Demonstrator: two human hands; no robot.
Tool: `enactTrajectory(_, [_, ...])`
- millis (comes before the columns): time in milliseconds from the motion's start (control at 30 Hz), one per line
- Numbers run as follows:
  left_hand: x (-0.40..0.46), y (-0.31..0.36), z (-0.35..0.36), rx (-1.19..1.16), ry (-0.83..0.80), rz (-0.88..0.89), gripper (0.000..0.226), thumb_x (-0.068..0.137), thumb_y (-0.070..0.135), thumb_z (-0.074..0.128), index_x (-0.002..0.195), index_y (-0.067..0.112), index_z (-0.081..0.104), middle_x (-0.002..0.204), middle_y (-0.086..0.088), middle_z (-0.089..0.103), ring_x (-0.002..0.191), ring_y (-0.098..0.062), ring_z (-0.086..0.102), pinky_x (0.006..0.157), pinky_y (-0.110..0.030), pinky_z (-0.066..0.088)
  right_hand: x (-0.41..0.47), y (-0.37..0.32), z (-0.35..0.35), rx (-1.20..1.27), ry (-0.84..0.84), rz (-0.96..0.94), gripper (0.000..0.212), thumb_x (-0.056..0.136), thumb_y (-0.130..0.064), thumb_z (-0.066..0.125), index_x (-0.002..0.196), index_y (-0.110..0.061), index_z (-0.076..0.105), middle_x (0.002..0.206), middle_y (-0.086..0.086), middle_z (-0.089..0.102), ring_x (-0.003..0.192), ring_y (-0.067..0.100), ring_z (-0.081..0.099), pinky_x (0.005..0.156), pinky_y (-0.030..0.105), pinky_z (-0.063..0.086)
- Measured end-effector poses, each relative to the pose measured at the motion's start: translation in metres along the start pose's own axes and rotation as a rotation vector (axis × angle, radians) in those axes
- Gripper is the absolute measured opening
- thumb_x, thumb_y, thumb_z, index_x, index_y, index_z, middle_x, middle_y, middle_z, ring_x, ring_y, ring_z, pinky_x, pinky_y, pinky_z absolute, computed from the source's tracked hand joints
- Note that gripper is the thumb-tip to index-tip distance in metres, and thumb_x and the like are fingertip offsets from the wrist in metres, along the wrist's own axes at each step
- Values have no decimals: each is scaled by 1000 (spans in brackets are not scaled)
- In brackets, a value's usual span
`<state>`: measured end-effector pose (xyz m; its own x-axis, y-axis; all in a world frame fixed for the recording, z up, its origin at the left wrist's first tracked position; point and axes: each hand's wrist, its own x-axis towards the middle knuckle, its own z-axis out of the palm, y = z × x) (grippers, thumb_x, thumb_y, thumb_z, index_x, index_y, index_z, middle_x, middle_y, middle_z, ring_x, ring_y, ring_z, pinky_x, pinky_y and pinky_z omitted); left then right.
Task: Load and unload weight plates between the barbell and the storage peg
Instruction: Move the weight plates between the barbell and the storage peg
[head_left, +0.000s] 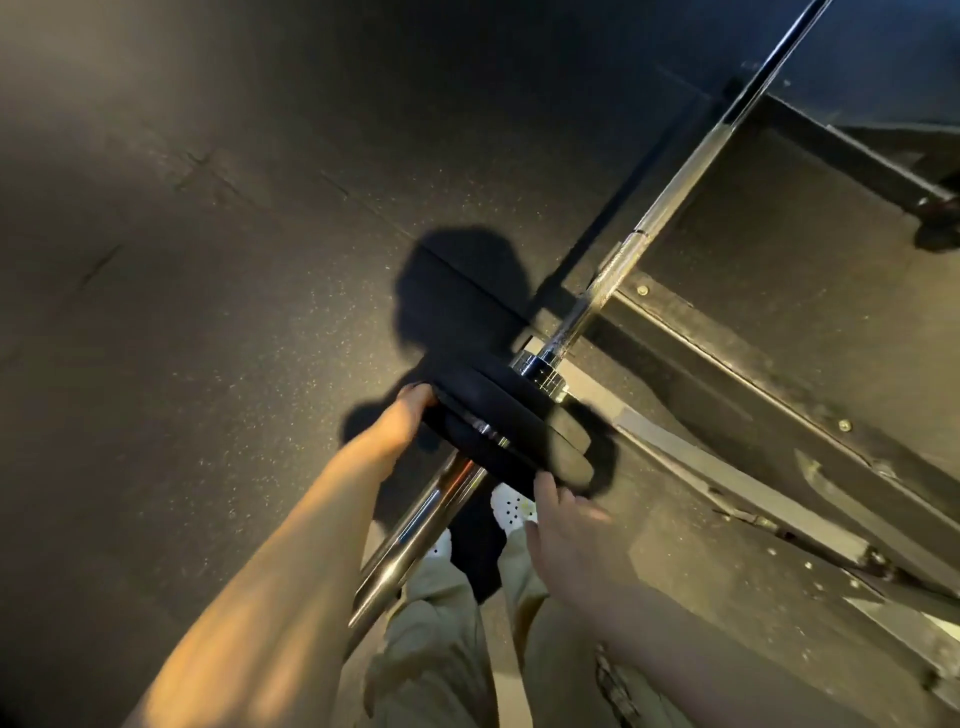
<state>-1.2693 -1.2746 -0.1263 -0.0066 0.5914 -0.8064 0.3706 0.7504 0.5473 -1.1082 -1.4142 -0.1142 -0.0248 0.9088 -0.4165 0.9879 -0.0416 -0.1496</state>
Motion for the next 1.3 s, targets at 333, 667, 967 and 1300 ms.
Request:
enactTrajectory(333, [10,-23,7,-103,17,29,52,95,29,52,143,16,36,133,-10,53,115,-23,54,100,-39,43,-2,-19,13,1,-33,170,57,96,-35,51,139,-3,32,121,12,58,100,28,63,72,31,46])
enactTrajectory(667, [-13,-21,15,116,59,189,57,99,30,46,151,20,25,154,-5,25,130,-27,40,99,-37,35,16,-19,5,28,-164,234,42,102,-39,39,132,-11,32,115,11,64,109,32,60,76,37,43])
enactTrajectory(967, [-38,-56,7,875,181,475,75,84,79,35,142,32,26,154,-2,14,141,-28,23,107,-48,38,9,-15,23,129,-264,319,44,101,-38,41,135,-12,32,121,13,59,112,32,58,84,35,44])
enactTrajectory(1300, [-7,-41,-40,895,-38,361,109,62,92,15,151,29,20,158,-2,22,143,-26,27,113,-53,30,15,-37,-13,7,-209,184,38,100,-31,46,133,-12,38,124,12,58,116,30,57,87,35,46])
